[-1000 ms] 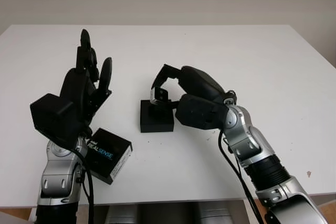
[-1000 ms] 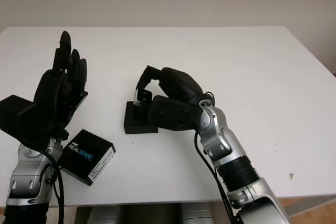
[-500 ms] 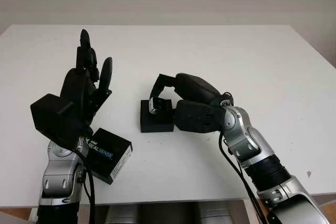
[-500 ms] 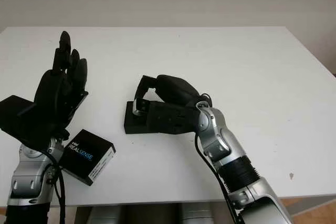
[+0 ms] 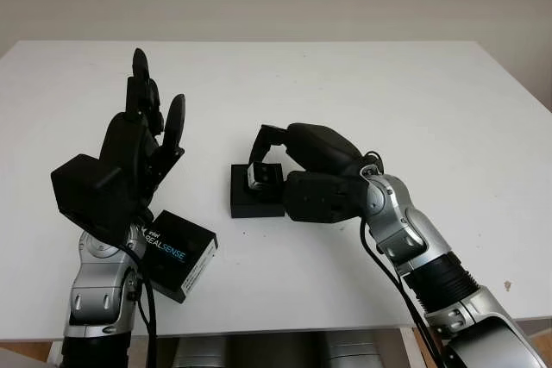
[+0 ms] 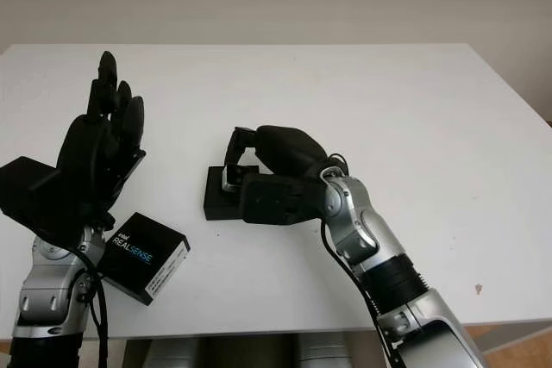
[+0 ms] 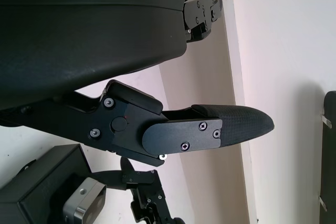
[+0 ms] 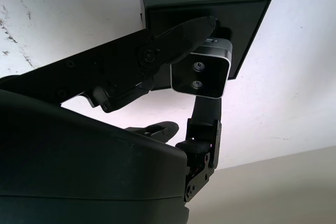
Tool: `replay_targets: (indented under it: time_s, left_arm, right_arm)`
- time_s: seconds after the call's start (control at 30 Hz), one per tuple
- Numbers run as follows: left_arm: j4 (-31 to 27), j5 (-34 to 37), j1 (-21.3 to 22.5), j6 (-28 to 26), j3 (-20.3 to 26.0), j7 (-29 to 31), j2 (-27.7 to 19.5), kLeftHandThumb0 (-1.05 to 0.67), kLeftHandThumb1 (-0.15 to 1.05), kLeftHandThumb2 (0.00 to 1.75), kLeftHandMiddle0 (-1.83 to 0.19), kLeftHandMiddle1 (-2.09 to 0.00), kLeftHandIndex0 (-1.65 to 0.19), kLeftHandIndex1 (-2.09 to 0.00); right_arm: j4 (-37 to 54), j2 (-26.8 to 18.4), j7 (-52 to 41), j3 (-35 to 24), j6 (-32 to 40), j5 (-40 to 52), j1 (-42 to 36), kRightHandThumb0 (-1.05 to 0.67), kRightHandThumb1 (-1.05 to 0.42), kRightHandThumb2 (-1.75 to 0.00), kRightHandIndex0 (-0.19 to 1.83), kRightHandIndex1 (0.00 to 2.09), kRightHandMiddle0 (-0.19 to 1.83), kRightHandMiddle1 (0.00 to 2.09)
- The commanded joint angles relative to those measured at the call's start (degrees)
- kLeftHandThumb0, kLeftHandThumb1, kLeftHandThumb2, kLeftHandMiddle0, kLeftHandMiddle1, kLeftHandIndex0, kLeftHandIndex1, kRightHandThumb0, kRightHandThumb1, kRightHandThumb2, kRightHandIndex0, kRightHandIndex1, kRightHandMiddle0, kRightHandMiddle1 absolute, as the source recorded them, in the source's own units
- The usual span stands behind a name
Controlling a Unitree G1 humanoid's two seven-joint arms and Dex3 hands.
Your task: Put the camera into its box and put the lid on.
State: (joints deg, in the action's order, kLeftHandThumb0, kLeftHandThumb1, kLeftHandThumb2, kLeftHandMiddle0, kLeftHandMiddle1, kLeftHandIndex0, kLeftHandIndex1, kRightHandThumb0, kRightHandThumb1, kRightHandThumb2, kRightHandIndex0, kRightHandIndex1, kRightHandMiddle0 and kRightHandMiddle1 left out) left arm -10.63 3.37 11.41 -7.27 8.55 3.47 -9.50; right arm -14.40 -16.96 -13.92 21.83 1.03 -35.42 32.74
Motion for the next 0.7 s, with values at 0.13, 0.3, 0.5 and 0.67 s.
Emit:
replay_targets:
  time_s: [0.13, 0.3, 0.5, 0.67]
  left_arm:
    - [-0.9, 0.1, -0.3, 0.5, -0.1, -0.1, 0.1, -0.85, 1.05, 0.49, 0.19, 0.0, 0.19, 0.0]
    - [-1.2, 0.3, -0.4, 0.0, -0.2, -0.2, 0.3, -0.86, 1.05, 0.48, 0.19, 0.0, 0.19, 0.0]
    - [-1.0, 0.1, -0.2, 0.0, -0.4, -0.5, 0.5, -0.86, 1.05, 0.48, 0.19, 0.0, 0.19, 0.0]
    - [-0.6, -0.4, -0.3, 0.7, -0.6, -0.4, 0.3, -0.84, 1.05, 0.49, 0.19, 0.0, 0.19, 0.0]
  right_arm:
    - [-1.7, -0.8, 2.0, 0.5, -1.9, -1.3, 1.1, -0.44, -1.01, -0.05, 0.44, 0.07, 0.38, 1.7]
    - [-2.8, -0.9, 4.0, 0.5, -5.3, -1.5, 0.7, -0.45, -0.99, -0.05, 0.47, 0.08, 0.42, 1.64]
    - [-3.7, -0.6, 4.7, 0.3, -6.6, -1.1, 0.7, -0.45, -0.99, -0.05, 0.47, 0.08, 0.43, 1.62]
    - [-3.6, -0.4, 3.8, 0.4, -5.9, -1.0, 0.9, -0.45, -0.99, -0.05, 0.46, 0.07, 0.41, 1.61]
